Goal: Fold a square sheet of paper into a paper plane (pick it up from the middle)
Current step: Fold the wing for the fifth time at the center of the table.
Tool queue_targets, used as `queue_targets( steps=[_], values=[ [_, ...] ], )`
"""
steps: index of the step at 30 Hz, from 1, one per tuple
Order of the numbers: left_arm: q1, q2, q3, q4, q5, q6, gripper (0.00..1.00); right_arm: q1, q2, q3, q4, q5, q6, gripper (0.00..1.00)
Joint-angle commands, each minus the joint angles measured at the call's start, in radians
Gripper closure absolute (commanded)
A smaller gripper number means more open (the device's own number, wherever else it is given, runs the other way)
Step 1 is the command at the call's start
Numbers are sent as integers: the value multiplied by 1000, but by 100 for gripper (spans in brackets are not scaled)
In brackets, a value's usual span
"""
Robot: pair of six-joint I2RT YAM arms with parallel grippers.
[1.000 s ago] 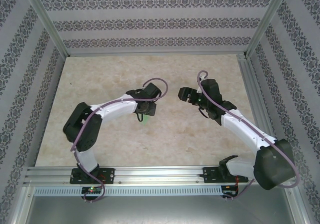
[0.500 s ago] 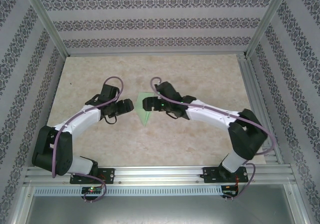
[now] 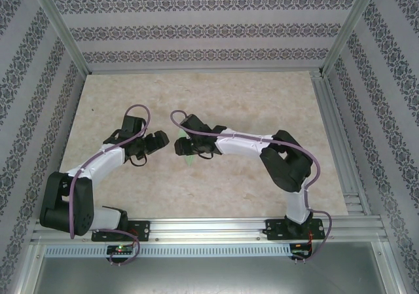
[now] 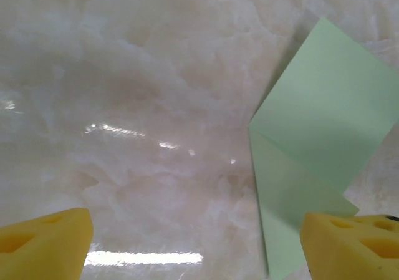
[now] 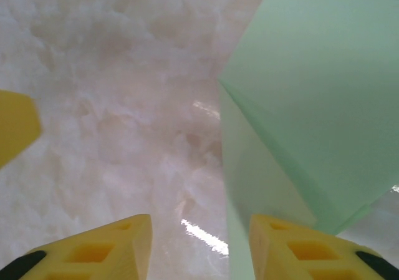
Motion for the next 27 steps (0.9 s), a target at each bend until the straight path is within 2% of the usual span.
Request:
queue_targets(
  steps=[1, 7, 16, 27],
  values=[
    [10, 22, -6, 76, 65, -10, 13, -27, 27, 32, -6, -15, -2, 58],
    [9, 65, -2, 157, 195, -9, 16, -59, 54, 14, 1, -28, -4, 62],
    [-15, 175, -5, 337, 365, -66, 34, -96, 65, -40, 66, -70, 22, 68],
    [-64, 298, 36, 390, 406, -85, 38, -140, 29, -150, 195, -154, 80, 69]
  ],
)
